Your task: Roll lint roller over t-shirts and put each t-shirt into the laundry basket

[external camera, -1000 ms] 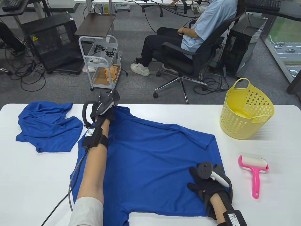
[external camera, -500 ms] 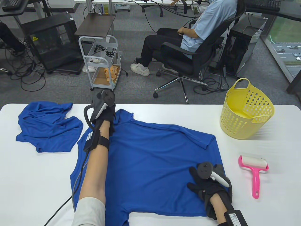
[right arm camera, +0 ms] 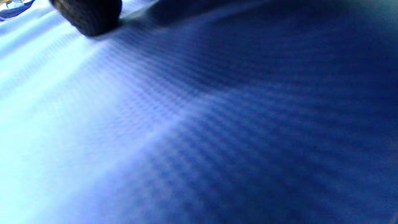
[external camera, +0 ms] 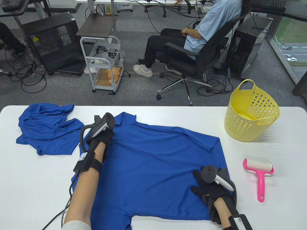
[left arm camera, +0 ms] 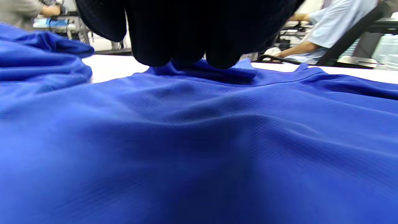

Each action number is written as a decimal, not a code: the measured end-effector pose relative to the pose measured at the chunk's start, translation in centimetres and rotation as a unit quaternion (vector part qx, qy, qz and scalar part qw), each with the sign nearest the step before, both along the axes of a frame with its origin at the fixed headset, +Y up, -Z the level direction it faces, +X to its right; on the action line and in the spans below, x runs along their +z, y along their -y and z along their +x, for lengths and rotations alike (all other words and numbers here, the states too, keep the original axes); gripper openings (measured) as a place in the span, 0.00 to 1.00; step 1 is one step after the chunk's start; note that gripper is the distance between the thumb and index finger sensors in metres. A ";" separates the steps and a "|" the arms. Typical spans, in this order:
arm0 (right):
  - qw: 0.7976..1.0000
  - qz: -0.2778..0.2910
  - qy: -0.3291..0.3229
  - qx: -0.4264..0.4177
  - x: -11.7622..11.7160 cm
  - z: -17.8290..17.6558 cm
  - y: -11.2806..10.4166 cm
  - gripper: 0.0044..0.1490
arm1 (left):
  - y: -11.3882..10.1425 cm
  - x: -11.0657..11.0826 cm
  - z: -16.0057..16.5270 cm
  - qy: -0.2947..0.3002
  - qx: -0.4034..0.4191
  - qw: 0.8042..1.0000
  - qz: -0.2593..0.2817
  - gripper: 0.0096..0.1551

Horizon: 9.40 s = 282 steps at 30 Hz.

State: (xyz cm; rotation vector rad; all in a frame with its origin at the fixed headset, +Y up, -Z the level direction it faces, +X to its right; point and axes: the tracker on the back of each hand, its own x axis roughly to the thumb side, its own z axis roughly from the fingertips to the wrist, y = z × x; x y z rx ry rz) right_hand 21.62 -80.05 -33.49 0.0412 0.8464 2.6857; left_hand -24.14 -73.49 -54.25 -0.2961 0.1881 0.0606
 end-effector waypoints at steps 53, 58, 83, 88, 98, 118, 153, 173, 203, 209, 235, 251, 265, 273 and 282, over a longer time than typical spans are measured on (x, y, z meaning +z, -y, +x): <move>0.946 0.131 0.082 0.284 -15.6 0.9 -4.7 0.35 | 4.8 22.4 0.0 0.017 0.094 0.981 -0.171 0.48; 0.946 0.163 0.176 0.219 -17.6 1.7 -7.0 0.23 | 4.9 22.4 -0.1 0.027 0.087 0.980 -0.175 0.47; 0.888 0.052 0.377 0.258 -1.0 14.5 -8.1 0.57 | 5.0 23.1 0.2 0.032 0.080 0.977 -0.193 0.47; 0.899 0.015 0.376 0.224 0.3 15.2 -4.8 0.60 | 5.3 23.3 0.1 0.041 0.079 0.979 -0.181 0.46; 0.915 0.189 0.298 0.195 1.9 12.5 -11.5 0.39 | 5.4 23.5 0.1 0.036 0.091 0.978 -0.185 0.46; 0.973 0.048 0.080 0.211 1.6 -1.7 -13.0 0.27 | 5.5 23.5 0.1 0.031 0.104 0.972 -0.207 0.47; 0.970 0.175 0.050 0.163 -6.2 -5.1 -17.8 0.27 | 5.6 23.4 0.2 0.035 0.100 0.968 -0.228 0.48; 0.966 0.116 0.057 0.222 -8.5 -8.6 -13.0 0.24 | 5.7 23.5 0.3 0.035 0.103 0.967 -0.229 0.47; 0.955 0.291 0.056 -0.014 -10.0 -4.8 -19.6 0.34 | 5.9 23.4 0.2 0.043 0.103 0.966 -0.234 0.48; 0.995 0.079 -0.023 0.063 -2.0 -10.1 -17.8 0.27 | 5.9 23.4 0.2 0.043 0.102 0.966 -0.234 0.48; 0.983 0.082 0.147 0.075 -20.7 -14.6 -8.0 0.41 | 6.0 23.4 0.1 0.046 0.101 0.966 -0.232 0.48; 0.989 0.107 0.006 0.103 -6.6 -13.6 -17.4 0.32 | 6.1 23.4 0.3 0.050 0.101 0.965 -0.236 0.48; 0.978 0.109 -0.006 0.178 -5.9 -18.8 -13.1 0.29 | 6.1 23.4 0.2 0.045 0.105 0.966 -0.233 0.48; 0.977 0.137 0.102 0.131 -17.0 -18.9 -9.2 0.35 | 6.1 23.4 0.1 0.047 0.104 0.965 -0.234 0.48; 0.982 0.107 0.108 0.114 -21.0 -18.5 -6.9 0.47 | 5.9 23.2 0.2 0.056 0.087 0.969 -0.225 0.49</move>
